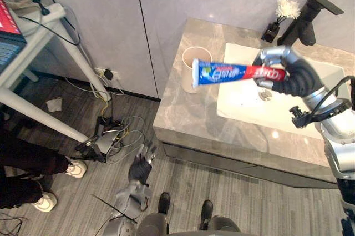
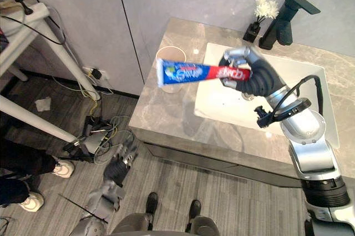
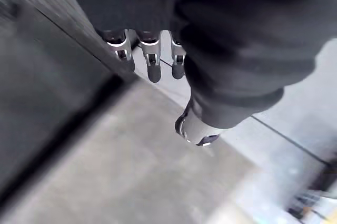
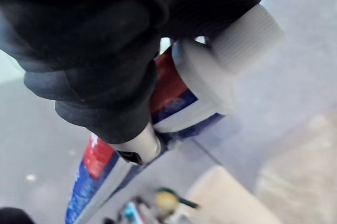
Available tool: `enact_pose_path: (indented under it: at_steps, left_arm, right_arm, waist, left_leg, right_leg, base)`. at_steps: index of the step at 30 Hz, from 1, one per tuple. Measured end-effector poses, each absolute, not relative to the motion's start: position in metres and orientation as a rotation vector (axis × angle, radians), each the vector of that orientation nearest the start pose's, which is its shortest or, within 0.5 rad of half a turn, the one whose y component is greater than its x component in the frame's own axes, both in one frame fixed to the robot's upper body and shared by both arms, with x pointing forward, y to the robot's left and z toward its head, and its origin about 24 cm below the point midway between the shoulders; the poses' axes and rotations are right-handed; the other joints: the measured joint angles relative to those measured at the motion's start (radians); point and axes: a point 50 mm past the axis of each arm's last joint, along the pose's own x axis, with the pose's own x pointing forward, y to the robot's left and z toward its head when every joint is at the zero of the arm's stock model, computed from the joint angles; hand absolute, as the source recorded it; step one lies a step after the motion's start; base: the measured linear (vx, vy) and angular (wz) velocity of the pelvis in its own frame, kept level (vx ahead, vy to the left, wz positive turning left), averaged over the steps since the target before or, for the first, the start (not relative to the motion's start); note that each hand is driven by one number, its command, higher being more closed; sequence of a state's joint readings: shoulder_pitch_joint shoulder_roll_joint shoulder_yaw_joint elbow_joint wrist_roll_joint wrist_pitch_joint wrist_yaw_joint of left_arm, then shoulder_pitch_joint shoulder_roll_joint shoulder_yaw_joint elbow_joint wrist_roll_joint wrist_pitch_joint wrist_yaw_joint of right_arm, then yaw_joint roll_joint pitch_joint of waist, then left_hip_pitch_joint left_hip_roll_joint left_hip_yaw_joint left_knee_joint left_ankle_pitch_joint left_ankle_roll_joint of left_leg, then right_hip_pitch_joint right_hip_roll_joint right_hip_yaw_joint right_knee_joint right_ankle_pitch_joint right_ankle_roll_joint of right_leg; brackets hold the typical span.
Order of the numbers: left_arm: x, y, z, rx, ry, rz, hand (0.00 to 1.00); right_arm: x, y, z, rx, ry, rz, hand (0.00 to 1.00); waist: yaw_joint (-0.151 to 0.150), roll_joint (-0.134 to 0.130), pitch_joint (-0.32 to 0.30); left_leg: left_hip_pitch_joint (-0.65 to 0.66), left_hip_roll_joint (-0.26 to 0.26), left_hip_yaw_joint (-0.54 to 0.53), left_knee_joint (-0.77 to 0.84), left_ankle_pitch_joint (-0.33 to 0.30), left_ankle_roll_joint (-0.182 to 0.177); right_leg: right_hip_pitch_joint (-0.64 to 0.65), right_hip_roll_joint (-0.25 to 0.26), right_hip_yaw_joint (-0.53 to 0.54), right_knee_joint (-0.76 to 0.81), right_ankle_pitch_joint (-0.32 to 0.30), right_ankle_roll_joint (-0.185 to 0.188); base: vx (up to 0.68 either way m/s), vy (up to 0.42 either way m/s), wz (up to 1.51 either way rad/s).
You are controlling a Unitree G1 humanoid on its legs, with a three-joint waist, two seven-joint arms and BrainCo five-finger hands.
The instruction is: Organize washtable
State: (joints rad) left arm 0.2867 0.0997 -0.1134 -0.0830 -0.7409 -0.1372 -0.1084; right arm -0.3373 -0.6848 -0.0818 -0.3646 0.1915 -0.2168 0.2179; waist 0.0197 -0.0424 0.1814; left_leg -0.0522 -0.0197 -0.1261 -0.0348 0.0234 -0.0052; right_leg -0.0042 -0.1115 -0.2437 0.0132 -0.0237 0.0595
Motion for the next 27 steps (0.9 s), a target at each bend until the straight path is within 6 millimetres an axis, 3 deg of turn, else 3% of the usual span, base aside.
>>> enact_pose_path:
  at_steps: [4,9,11,18,27]
  left_arm:
    - [0.199,0.158,0.065,-0.788,-0.195,-0.100,0.00]
    - [0.207,0.152,0.091,-0.848,-0.313,-0.152,0.00]
    - [0.210,0.149,0.102,-0.852,-0.350,-0.173,0.00]
    - [0.219,0.139,0.126,-0.742,-0.441,-0.183,0.00]
    - [0.222,0.131,0.139,-0.700,-0.483,-0.217,0.00]
  right_arm:
    - [0.235,-0.168,0.259,-0.406,-0.986,0.395,1.00]
    - [0.235,-0.149,0.245,-0.203,-0.976,0.453,1.00]
    - [0.234,-0.146,0.231,-0.109,-0.929,0.446,1.00]
    - [0.231,-0.138,0.200,0.071,-0.810,0.373,1.00]
    - [0.227,-0.130,0.180,0.097,-0.717,0.342,1.00]
  waist:
    - [0.002,0.016,-0.020]
    - [-0.001,0.024,-0.051]
    - [0.000,0.026,-0.069]
    - [-0.006,0.031,-0.077]
    - [-0.007,0.030,-0.122]
  left_leg:
    - [0.014,0.000,-0.003,0.000,0.000,0.000]
    - [0.025,0.001,-0.007,-0.001,0.002,-0.003]
    - [0.027,0.003,-0.008,-0.003,0.003,-0.005]
    - [0.049,0.004,-0.006,-0.040,0.029,-0.005]
    - [0.065,0.004,0.015,-0.055,0.030,-0.003]
  right_leg:
    - [0.018,0.000,-0.003,-0.008,0.000,0.000]
    - [0.035,0.003,-0.006,-0.018,0.000,0.000]
    - [0.037,0.004,-0.006,-0.018,0.000,0.000]
    - [0.040,0.004,-0.004,-0.018,0.001,0.002]
    - [0.044,0.003,0.007,-0.027,0.006,0.008]
  base:
    - [-0.04,0.001,0.03]
    - [-0.03,-0.003,0.01]
    - [-0.04,-0.004,0.01]
    - [-0.05,0.005,-0.01]
    - [-0.02,0.002,-0.07]
